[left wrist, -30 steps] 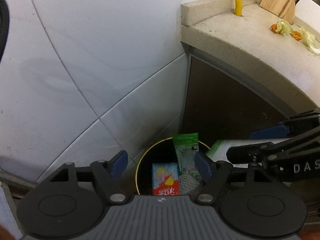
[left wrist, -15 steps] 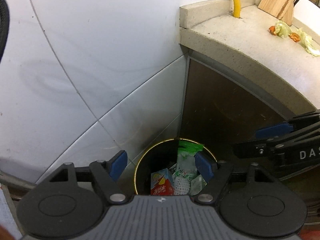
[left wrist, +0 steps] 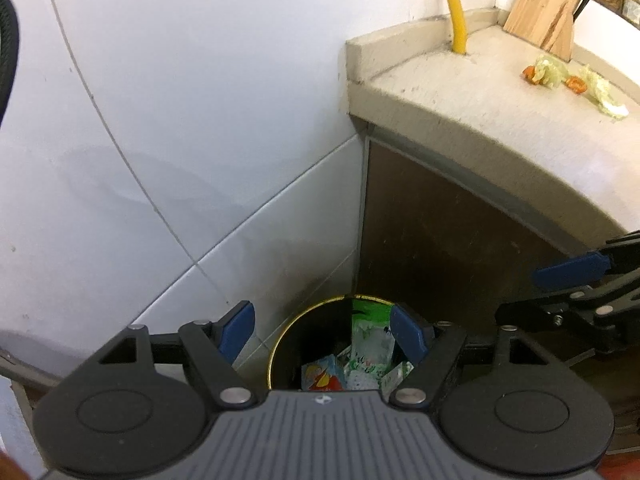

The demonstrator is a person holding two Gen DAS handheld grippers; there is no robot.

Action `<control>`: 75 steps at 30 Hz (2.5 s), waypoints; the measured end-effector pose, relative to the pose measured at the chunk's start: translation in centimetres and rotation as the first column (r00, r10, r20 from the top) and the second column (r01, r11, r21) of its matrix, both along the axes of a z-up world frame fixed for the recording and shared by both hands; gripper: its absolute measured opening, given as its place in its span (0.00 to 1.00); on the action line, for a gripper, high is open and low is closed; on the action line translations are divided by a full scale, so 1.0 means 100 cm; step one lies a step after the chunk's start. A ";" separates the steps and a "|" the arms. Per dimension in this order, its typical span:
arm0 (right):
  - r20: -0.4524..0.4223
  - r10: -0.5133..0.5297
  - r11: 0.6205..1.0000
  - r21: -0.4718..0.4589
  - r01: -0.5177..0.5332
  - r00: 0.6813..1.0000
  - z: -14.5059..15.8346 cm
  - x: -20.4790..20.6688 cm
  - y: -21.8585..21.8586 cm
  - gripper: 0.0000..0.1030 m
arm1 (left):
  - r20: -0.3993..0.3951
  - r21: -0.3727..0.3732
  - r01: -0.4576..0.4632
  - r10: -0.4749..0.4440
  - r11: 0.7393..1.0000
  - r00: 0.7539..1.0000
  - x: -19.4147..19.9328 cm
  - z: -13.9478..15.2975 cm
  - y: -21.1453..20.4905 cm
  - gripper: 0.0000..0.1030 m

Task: Collect trash
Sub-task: 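Raise both tools out of the bin back over the counter, then close the left gripper on a cabbage leaf while the right grasps another leaf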

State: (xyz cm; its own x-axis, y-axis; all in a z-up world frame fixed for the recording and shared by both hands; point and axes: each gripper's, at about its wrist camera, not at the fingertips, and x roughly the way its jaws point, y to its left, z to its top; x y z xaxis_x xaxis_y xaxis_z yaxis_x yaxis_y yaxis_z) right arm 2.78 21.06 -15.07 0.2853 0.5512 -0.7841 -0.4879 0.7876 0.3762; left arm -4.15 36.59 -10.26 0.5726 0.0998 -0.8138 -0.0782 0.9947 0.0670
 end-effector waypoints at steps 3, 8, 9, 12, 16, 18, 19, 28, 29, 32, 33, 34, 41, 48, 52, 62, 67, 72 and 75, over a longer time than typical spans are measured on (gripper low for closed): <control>0.016 -0.007 1.000 0.020 0.006 1.000 0.009 0.001 -0.013 0.70 | 0.014 0.003 0.001 -0.001 1.000 1.000 0.001 0.008 -0.006 0.71; 0.077 -0.031 0.998 0.051 0.027 0.997 0.033 0.004 -0.042 0.73 | 0.026 -0.010 0.036 -0.036 0.999 0.999 0.012 0.023 -0.028 0.71; 0.091 -0.038 0.998 0.057 0.033 0.995 0.039 0.005 -0.050 0.73 | 0.035 -0.007 0.053 -0.052 0.999 0.998 0.015 0.027 -0.036 0.71; 0.132 -0.078 0.995 0.069 0.069 0.988 0.053 0.010 -0.078 0.74 | 0.069 -0.005 0.107 -0.107 0.994 0.992 0.027 0.041 -0.062 0.71; 0.190 -0.156 0.987 0.064 0.146 0.969 0.069 0.018 -0.128 0.78 | 0.113 -0.017 0.180 -0.177 0.984 0.978 0.046 0.053 -0.100 0.73; 0.217 -0.196 0.981 0.043 0.191 0.956 0.074 0.025 -0.154 0.80 | 0.134 -0.017 0.220 -0.216 0.975 0.967 0.060 0.057 -0.122 0.73; 0.228 -0.215 0.976 0.032 0.214 0.950 0.076 0.029 -0.168 0.80 | 0.141 -0.017 0.237 -0.232 0.971 0.963 0.068 0.059 -0.131 0.74; 0.313 -0.272 0.951 -0.053 0.303 0.910 0.080 0.088 -0.252 0.85 | 0.161 -0.013 0.291 -0.285 0.957 0.945 0.137 0.057 -0.205 0.74; 0.326 -0.257 0.954 -0.062 0.292 0.910 0.079 0.097 -0.256 0.86 | 0.163 -0.011 0.293 -0.287 0.956 0.944 0.143 0.056 -0.209 0.74; 0.371 -0.220 0.953 -0.116 0.280 0.902 0.071 0.119 -0.255 0.87 | 0.170 -0.009 0.298 -0.293 0.954 0.941 0.158 0.057 -0.215 0.74; 0.379 -0.205 0.954 -0.131 0.272 0.903 0.069 0.126 -0.255 0.87 | 0.171 -0.008 0.301 -0.296 0.953 0.940 0.164 0.057 -0.216 0.74; 0.380 -0.189 0.956 -0.138 0.257 0.906 0.066 0.134 -0.254 0.88 | 0.168 -0.009 0.306 -0.301 0.952 0.939 0.170 0.056 -0.216 0.75; 0.382 -0.124 0.966 -0.164 0.199 0.916 0.055 0.171 -0.240 0.88 | 0.184 -0.029 0.376 -0.365 0.926 0.913 0.206 0.056 -0.215 0.75; 0.351 -0.094 0.953 -0.239 0.186 0.932 0.047 0.193 -0.234 0.65 | 0.173 -0.076 0.431 -0.414 0.899 0.894 0.241 0.045 -0.213 0.75; 0.293 -0.136 0.964 -0.180 0.194 0.946 0.059 0.187 -0.253 0.47 | 0.164 -0.082 0.481 -0.464 0.873 0.871 0.264 0.040 -0.223 0.75; 0.238 -0.213 0.969 -0.074 0.237 0.947 0.072 0.183 -0.277 0.28 | 0.016 -0.064 0.597 -0.597 0.800 0.802 0.321 0.017 -0.256 0.58; 0.317 -0.178 0.967 -0.121 0.226 0.932 0.071 0.184 -0.271 0.62 | -0.014 -0.079 0.629 -0.632 0.774 0.775 0.320 0.021 -0.259 0.18; 0.344 -0.105 0.967 -0.185 0.177 0.933 0.062 0.189 -0.266 0.80 | -0.020 -0.159 0.612 -0.623 0.774 0.782 0.317 0.025 -0.252 0.08; 0.302 -0.122 0.965 -0.189 0.184 0.946 0.055 0.195 -0.268 0.68 | -0.003 -0.219 0.593 -0.608 0.775 0.794 0.318 0.028 -0.249 0.08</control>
State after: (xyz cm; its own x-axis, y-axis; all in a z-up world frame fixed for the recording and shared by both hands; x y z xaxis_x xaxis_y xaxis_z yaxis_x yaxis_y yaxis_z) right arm 22.26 -5.71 -9.60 0.5815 0.3135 -0.7507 -0.4171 0.9071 0.0558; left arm 27.64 11.69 -7.41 0.4033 -0.4110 -0.8176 0.5366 0.8299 -0.1525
